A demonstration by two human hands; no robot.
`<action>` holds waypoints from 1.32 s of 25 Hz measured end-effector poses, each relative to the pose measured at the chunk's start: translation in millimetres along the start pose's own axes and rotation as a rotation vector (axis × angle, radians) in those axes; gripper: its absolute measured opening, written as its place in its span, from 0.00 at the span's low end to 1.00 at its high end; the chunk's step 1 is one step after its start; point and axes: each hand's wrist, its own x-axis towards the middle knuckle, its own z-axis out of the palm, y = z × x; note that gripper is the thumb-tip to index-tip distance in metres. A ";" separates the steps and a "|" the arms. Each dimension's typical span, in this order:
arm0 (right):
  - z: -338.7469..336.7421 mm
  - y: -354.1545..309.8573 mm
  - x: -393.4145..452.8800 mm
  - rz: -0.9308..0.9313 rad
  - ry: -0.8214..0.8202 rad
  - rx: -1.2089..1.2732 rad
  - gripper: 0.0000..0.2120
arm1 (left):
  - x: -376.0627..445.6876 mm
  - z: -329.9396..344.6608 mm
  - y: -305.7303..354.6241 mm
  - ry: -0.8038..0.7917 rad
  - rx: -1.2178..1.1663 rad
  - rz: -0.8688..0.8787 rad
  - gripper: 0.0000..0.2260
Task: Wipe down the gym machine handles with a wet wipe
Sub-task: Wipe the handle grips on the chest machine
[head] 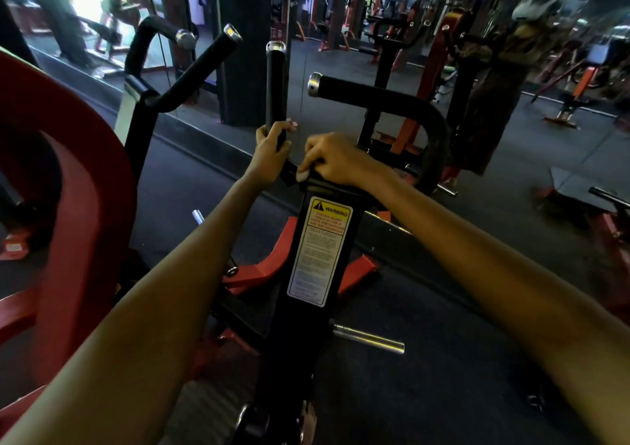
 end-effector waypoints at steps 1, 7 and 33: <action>-1.8 1.7 -4.3 -0.011 -0.011 0.008 0.08 | -0.1 -0.8 0.6 0.000 0.005 0.001 0.14; -17.7 40.3 -65.4 0.010 -0.030 -0.014 0.07 | -2.2 -0.4 4.7 -0.013 0.433 -0.084 0.16; -8.8 27.7 -99.2 0.287 0.222 0.018 0.07 | -33.2 55.6 29.6 -0.027 0.686 0.256 0.16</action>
